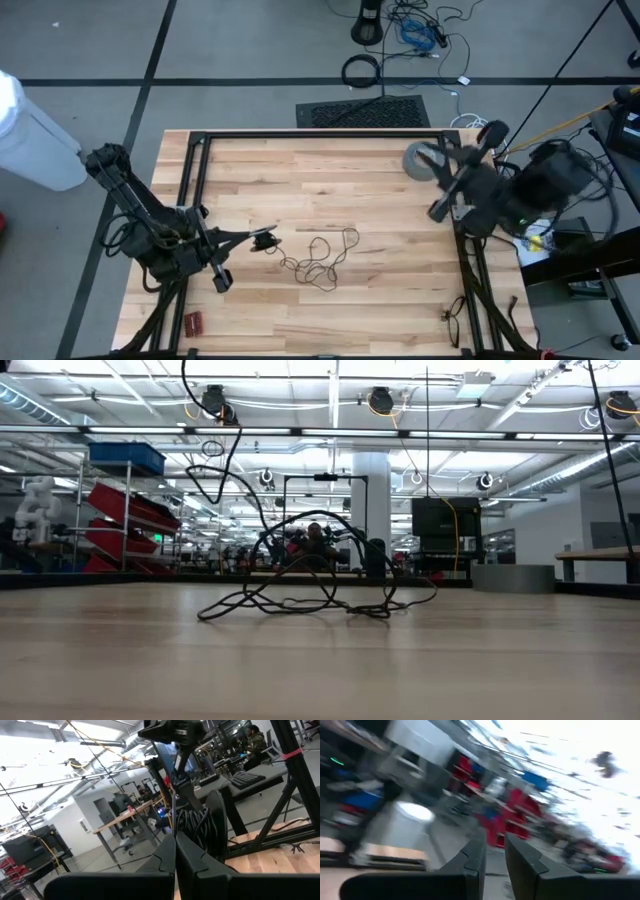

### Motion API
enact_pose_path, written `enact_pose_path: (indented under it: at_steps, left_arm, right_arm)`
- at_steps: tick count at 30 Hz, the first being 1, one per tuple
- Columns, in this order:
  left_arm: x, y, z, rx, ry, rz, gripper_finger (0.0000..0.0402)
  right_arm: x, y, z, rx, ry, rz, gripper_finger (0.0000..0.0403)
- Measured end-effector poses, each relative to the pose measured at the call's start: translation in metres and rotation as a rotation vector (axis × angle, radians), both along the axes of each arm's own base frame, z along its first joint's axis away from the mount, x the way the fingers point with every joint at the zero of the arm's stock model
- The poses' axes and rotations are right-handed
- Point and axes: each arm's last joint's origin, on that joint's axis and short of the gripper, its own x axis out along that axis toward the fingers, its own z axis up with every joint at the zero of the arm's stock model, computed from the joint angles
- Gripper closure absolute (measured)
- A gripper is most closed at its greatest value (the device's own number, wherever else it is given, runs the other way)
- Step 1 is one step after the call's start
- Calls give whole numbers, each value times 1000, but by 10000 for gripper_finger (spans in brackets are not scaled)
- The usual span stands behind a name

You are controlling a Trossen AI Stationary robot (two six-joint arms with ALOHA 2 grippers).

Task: Coil cords
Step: Uncoil the black wire from the spool

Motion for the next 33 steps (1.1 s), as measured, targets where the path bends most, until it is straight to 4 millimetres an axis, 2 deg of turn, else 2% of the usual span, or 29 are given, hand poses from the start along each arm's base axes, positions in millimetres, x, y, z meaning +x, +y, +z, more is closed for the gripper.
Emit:
enact_pose_path:
  at_steps: [3, 6, 10, 13, 17, 21, 24, 28, 33]
  left_arm:
    - [0, 0, 0, -3, -4, -6, 401]
    - [0, -2, 1, -21, -41, -73, 401]
    - [2, -3, 2, -1, -85, -162, 401]
    - [1, -4, 3, -28, -99, -188, 401]
    - [1, -4, 3, -32, -101, -192, 402]
    - [2, -4, 2, -30, -98, -192, 401]
    - [2, -4, 2, -28, -97, -190, 401]
    - [3, -3, 2, -40, -105, -207, 402]
    - [4, -3, 2, -39, -111, -217, 401]
  right_arm:
    - [-6, 3, -17, 90, 46, 256, 344]
    - [5, 18, -50, 233, 192, 430, 344]
    - [35, 47, -113, 262, 313, 418, 344]
    - [55, 62, -152, 238, 284, 427, 344]
    - [78, 73, -204, 198, 228, 427, 344]
    - [92, 78, -228, 189, 49, 480, 344]
    - [104, 83, -244, 136, -23, 522, 344]
    - [124, 86, -253, 73, -151, 563, 344]
    - [156, 84, -263, 70, -225, 537, 331]
